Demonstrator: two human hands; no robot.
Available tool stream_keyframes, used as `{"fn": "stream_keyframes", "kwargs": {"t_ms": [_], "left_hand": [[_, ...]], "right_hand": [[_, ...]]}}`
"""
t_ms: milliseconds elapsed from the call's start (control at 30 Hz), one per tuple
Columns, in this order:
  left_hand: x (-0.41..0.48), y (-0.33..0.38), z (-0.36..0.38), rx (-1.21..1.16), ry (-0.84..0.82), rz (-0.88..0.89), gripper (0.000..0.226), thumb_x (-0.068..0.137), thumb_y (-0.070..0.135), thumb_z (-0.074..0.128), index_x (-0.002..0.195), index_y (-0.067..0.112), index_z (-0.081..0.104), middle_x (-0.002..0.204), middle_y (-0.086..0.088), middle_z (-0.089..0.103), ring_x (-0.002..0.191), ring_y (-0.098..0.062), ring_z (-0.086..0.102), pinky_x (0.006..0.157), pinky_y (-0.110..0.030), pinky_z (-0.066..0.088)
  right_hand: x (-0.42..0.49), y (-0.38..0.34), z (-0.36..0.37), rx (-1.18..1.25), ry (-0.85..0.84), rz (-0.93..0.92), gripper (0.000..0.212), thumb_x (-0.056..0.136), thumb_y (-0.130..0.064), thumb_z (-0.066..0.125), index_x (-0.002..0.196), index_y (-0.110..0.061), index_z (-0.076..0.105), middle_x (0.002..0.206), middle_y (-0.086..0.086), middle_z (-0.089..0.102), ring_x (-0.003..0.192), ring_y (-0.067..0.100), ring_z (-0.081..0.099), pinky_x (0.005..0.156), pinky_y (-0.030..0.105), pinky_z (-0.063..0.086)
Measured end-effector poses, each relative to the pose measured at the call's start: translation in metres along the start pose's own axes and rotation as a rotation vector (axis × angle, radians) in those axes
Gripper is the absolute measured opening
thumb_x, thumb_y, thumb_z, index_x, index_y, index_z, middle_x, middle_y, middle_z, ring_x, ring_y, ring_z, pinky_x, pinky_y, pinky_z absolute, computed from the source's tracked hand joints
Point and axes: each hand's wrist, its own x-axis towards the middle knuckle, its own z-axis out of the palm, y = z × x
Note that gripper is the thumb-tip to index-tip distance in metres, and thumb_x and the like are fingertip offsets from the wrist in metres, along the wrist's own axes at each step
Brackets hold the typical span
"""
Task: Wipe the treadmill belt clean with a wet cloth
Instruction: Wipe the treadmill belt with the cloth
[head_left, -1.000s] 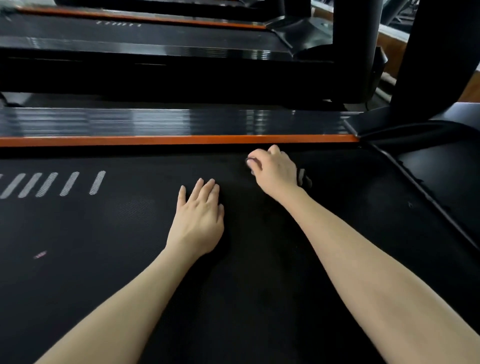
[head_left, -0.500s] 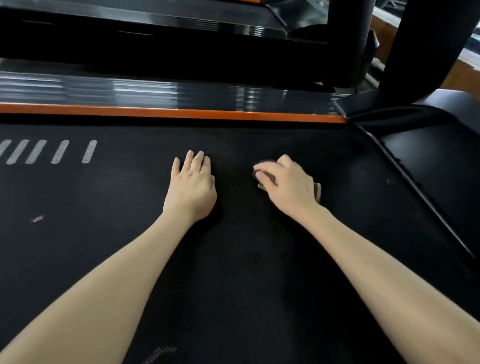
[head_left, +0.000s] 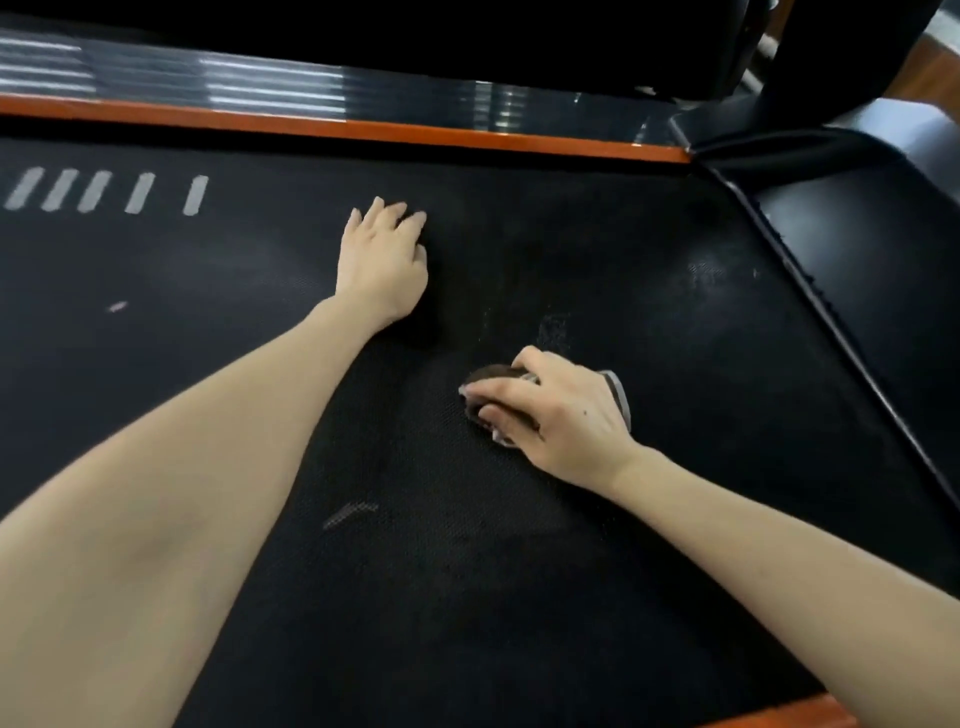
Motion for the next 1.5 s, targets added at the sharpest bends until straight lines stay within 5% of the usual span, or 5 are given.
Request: {"fn": "stream_keyframes", "kwargs": {"t_ms": [533, 733, 967, 1267, 1500], "left_hand": [[-0.220, -0.062, -0.032, 0.187, -0.084, 0.096, 0.066, 0.092, 0.045, 0.010, 0.143, 0.015, 0.040, 0.151, -0.007, 0.034, 0.143, -0.033, 0.020, 0.117, -0.046, 0.004], [-0.221, -0.063, -0.028, 0.129, -0.081, 0.090, 0.068, 0.091, 0.047, 0.005, 0.148, 0.018, 0.030, 0.156, -0.005, 0.023, 0.146, -0.026, 0.010, 0.119, -0.042, 0.002], [-0.220, -0.061, -0.024, 0.150, -0.063, 0.095, 0.066, 0.093, 0.043, 0.010, 0.146, 0.013, 0.034, 0.153, -0.011, 0.029, 0.144, -0.032, 0.015, 0.118, -0.046, 0.007], [-0.221, -0.065, -0.026, 0.111, -0.057, 0.124, 0.059, 0.096, 0.039, 0.017, 0.146, 0.012, 0.034, 0.153, -0.012, 0.029, 0.144, -0.033, 0.015, 0.118, -0.045, 0.006], [-0.221, -0.062, -0.027, 0.092, -0.052, 0.125, 0.058, 0.096, 0.037, 0.018, 0.145, 0.010, 0.035, 0.151, -0.015, 0.031, 0.142, -0.037, 0.018, 0.117, -0.048, 0.008]], "right_hand": [[0.008, -0.032, 0.007, -0.069, 0.094, 0.454, 0.027, 0.096, -0.043, 0.047, 0.112, -0.032, 0.066, 0.099, 0.003, 0.059, 0.090, 0.025, 0.059, 0.074, 0.036, 0.048], [-0.047, -0.105, 0.005, 0.028, -0.022, 0.105, 0.034, 0.088, -0.048, 0.044, 0.104, -0.034, 0.071, 0.082, -0.002, 0.057, 0.070, 0.021, 0.058, 0.056, 0.030, 0.046], [-0.088, -0.022, -0.034, -0.181, 0.088, 0.753, 0.028, 0.095, -0.039, 0.048, 0.119, -0.035, 0.063, 0.101, 0.005, 0.055, 0.095, 0.031, 0.058, 0.080, 0.039, 0.048], [-0.090, -0.146, -0.014, 0.048, -0.148, 0.362, 0.039, 0.088, -0.051, 0.038, 0.115, -0.041, 0.064, 0.095, -0.005, 0.056, 0.086, 0.019, 0.056, 0.070, 0.033, 0.047], [-0.134, -0.097, -0.036, -0.155, -0.005, 0.887, 0.029, 0.092, -0.037, 0.050, 0.116, -0.034, 0.064, 0.102, 0.005, 0.055, 0.094, 0.034, 0.057, 0.084, 0.045, 0.048]]}}
